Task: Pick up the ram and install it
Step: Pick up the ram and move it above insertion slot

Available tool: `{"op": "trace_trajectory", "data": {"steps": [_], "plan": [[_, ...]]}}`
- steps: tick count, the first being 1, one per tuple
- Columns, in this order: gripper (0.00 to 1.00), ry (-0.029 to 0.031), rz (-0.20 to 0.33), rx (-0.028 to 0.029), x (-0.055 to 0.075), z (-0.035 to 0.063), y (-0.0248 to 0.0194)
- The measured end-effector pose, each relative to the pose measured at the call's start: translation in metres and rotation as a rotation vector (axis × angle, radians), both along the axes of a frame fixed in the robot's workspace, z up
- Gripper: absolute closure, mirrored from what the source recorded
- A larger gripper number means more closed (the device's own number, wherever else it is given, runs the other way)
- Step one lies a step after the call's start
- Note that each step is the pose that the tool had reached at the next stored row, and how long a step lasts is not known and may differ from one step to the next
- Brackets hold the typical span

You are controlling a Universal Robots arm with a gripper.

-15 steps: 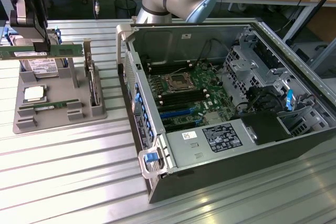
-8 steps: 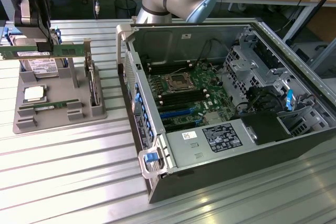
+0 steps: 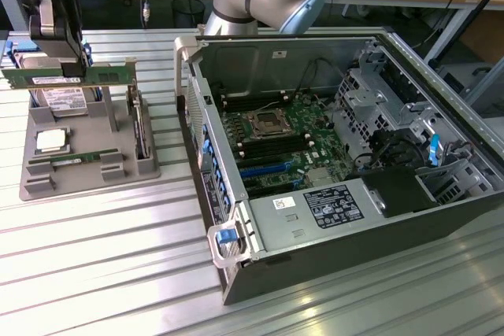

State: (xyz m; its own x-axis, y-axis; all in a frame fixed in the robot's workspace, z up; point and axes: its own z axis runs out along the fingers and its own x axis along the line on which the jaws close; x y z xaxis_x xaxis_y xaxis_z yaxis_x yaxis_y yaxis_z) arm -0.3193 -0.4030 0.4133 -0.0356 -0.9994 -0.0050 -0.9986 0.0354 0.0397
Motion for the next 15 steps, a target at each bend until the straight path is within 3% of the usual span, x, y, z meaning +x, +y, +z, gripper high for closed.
{"op": "trace_trajectory", "data": {"steps": [15], "plan": [[0.87,0.0000,0.000,0.0000,0.024,-0.0001,0.0000]]}}
